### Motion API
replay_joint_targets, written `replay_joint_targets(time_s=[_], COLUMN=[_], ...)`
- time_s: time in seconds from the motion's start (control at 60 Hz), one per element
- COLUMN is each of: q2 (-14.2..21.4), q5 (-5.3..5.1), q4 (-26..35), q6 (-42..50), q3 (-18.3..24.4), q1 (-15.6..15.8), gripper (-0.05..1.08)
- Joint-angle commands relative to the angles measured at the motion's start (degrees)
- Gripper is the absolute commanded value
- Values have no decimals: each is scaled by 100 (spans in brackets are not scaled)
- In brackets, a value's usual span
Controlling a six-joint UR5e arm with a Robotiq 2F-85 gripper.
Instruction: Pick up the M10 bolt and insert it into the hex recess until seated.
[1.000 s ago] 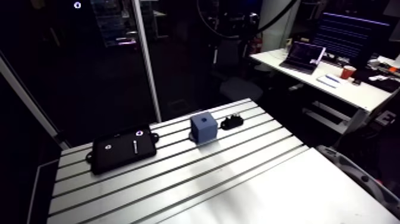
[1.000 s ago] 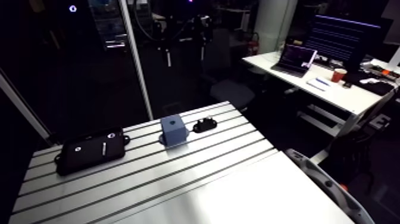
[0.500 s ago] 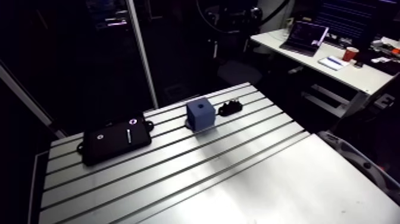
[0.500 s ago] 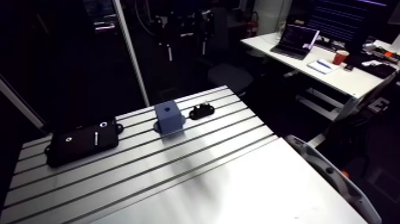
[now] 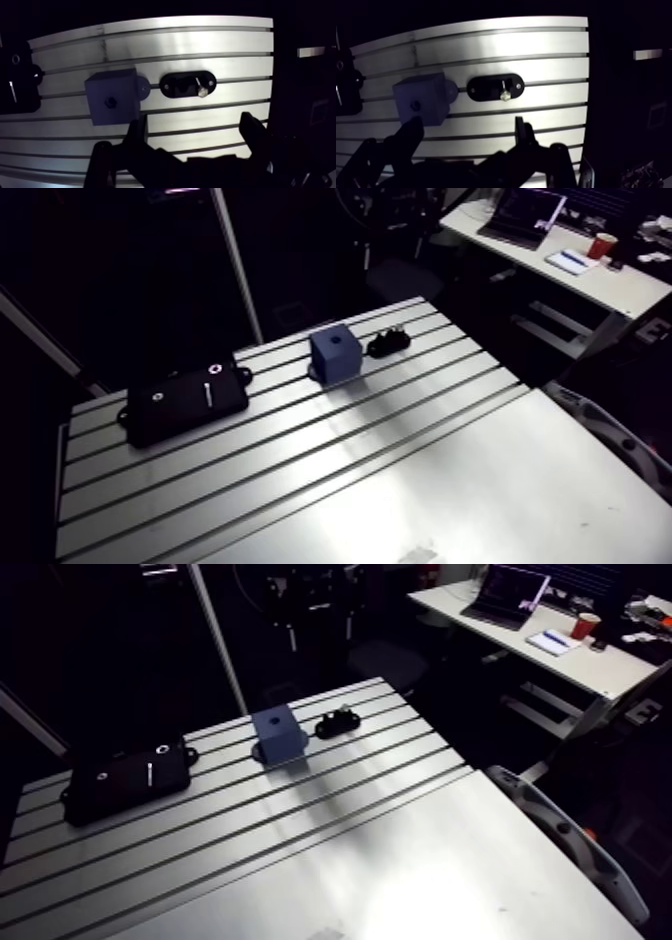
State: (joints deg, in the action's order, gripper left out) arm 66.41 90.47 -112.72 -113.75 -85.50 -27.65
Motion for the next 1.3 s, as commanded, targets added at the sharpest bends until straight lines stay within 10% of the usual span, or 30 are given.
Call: replay_joint_targets(time_s=[0.017, 0.95, 1.3], q2=[-288, -784, -816], q5=[10, 36, 194], q4=[-167, -423, -440], q6=[15, 15, 24], q3=[20, 75, -4], q1=[-48, -171, -171], gripper=[1, 21, 26])
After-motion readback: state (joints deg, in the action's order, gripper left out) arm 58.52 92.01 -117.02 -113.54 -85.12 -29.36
